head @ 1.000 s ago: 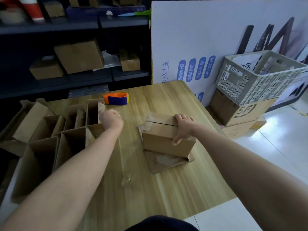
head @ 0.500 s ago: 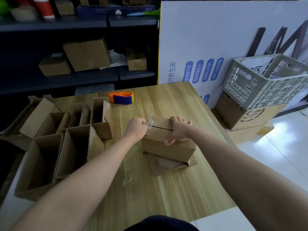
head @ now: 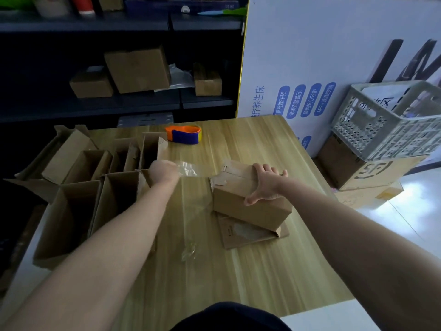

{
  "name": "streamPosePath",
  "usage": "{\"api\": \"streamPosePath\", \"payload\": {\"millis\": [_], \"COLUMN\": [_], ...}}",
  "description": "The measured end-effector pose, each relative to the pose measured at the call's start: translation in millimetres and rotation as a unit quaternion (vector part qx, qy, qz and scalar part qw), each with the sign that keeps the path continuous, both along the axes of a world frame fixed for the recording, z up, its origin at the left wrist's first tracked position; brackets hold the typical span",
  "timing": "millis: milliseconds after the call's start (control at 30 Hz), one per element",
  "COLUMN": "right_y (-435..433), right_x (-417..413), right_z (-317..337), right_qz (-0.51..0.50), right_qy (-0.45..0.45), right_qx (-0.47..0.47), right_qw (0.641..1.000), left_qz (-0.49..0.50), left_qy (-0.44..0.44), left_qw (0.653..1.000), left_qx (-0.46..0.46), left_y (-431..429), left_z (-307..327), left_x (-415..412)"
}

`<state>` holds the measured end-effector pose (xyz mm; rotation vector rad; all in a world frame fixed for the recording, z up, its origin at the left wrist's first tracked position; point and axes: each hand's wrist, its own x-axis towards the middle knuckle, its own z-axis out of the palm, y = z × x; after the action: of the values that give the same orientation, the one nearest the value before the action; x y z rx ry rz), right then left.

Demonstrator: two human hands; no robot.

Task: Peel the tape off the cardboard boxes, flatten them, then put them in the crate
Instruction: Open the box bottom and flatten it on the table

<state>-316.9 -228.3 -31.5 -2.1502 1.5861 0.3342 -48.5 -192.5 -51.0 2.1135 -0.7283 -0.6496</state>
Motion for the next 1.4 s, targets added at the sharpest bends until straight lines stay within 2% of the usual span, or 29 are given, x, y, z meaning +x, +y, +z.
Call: {"api": "streamPosePath", "payload": {"millis": [67,133,233,333,433,600,767,900,1000,1167,1400], "right_y": [-4,-8,-8,-4,4,11,14,22,25,26,30], "right_x": [3,4,3,1,-4,-9,-4,-6,-5,-2,-2], "right_z": [1,4,5,1,-5,-15,-9,-13,-13,-9,-8], "right_qz": [-0.003,-0.004,-0.005,-0.014,-0.025,-0.017,-0.01,-0.004,-0.001,-0.003,0.0], "right_qy": [0.007,0.018,0.031,0.027,0.029,0.015,0.024,0.033,0.036,0.039,0.044], "right_qx": [0.003,0.01,0.017,0.022,0.028,-0.02,-0.024,-0.034,-0.04,-0.035,-0.036], "right_qw": [1.0,1.0,0.999,0.999,0.999,1.0,0.999,0.999,0.999,0.999,0.998], "left_qz": [0.021,-0.024,-0.106,-0.209,-0.297,-0.372,-0.362,-0.291,-0.262,-0.257,-0.285], "left_qy": [-0.01,-0.066,-0.098,-0.11,-0.081,-0.09,-0.086,-0.085,-0.104,-0.064,-0.022], "left_qw": [0.999,0.996,0.988,0.972,0.946,0.903,0.908,0.928,0.929,0.931,0.916], "left_qx": [-0.029,-0.057,-0.048,0.013,0.102,0.195,0.193,0.218,0.241,0.25,0.281], "left_y": [12,24,40,55,76,115,131,133,133,138,136], "left_z": [2,4,-4,-27,-55,-98,-114,-119,-117,-119,-120], "left_x": [20,23,10,-10,-27,-34,-41,-50,-52,-53,-52]}}
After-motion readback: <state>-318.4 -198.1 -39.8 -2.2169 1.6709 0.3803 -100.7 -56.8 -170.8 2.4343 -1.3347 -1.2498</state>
